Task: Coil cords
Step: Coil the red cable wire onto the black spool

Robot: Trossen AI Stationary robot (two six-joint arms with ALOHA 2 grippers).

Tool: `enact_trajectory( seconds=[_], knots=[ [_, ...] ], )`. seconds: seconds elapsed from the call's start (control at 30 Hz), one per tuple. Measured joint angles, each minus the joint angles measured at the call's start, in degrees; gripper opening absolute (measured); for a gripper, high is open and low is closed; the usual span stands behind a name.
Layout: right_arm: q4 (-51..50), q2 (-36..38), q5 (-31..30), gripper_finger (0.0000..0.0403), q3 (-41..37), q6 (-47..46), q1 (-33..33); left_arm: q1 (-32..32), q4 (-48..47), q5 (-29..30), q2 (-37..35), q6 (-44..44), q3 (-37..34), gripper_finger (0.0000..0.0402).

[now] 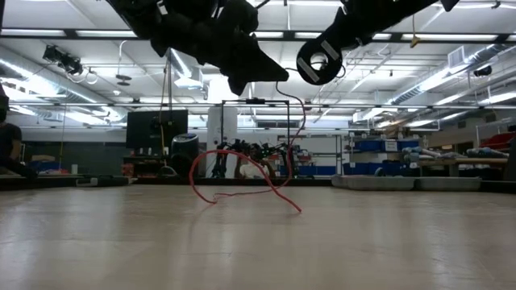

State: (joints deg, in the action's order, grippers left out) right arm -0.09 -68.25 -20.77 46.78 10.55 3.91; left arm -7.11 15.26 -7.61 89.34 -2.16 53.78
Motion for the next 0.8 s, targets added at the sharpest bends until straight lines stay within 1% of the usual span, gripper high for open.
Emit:
enact_trajectory(
  seconds=[0.1, 0.23, 0.37, 0.43, 0.53, 0.6, 0.67, 0.8],
  knots=[
    [-0.73, 0.00, 0.01, 0.0001, 0.00, 0.00, -0.01, 0.00, 0.80, 0.14, 0.00, -0.99, 0.00, 0.0000],
    [-0.83, -0.03, -0.01, 0.0001, 0.00, 0.02, -0.01, 0.08, 1.88, 2.26, 0.00, -1.64, 0.00, 0.0000],
    [-0.55, -1.79, -0.03, 0.0001, 0.03, 0.05, -0.53, 0.16, 3.73, 3.07, 0.00, -2.08, 0.00, 0.0003],
    [0.17, -3.07, -0.03, 0.0001, 0.04, 0.55, -0.81, 0.51, 3.30, 3.97, 0.01, -0.84, 0.00, 0.0015],
    [1.51, -4.64, -0.07, 0.0001, 0.02, 1.08, -1.10, 1.26, 3.12, 6.87, 0.07, 0.10, 0.00, 0.0043],
    [1.91, -4.99, -0.18, 0.0001, 0.02, 1.06, -1.10, 1.58, 3.44, 7.40, 0.07, 0.13, 0.00, 0.0059],
    [2.04, -5.42, -0.97, 0.0001, 0.02, 0.65, -1.10, 1.70, 3.91, 7.70, 0.07, 0.07, 0.00, 0.0066],
    [2.03, -5.70, -3.88, 0.0000, -0.02, 0.48, -0.78, 2.40, 6.57, 7.67, 0.04, -1.36, 0.00, 0.0066]
  ],
)
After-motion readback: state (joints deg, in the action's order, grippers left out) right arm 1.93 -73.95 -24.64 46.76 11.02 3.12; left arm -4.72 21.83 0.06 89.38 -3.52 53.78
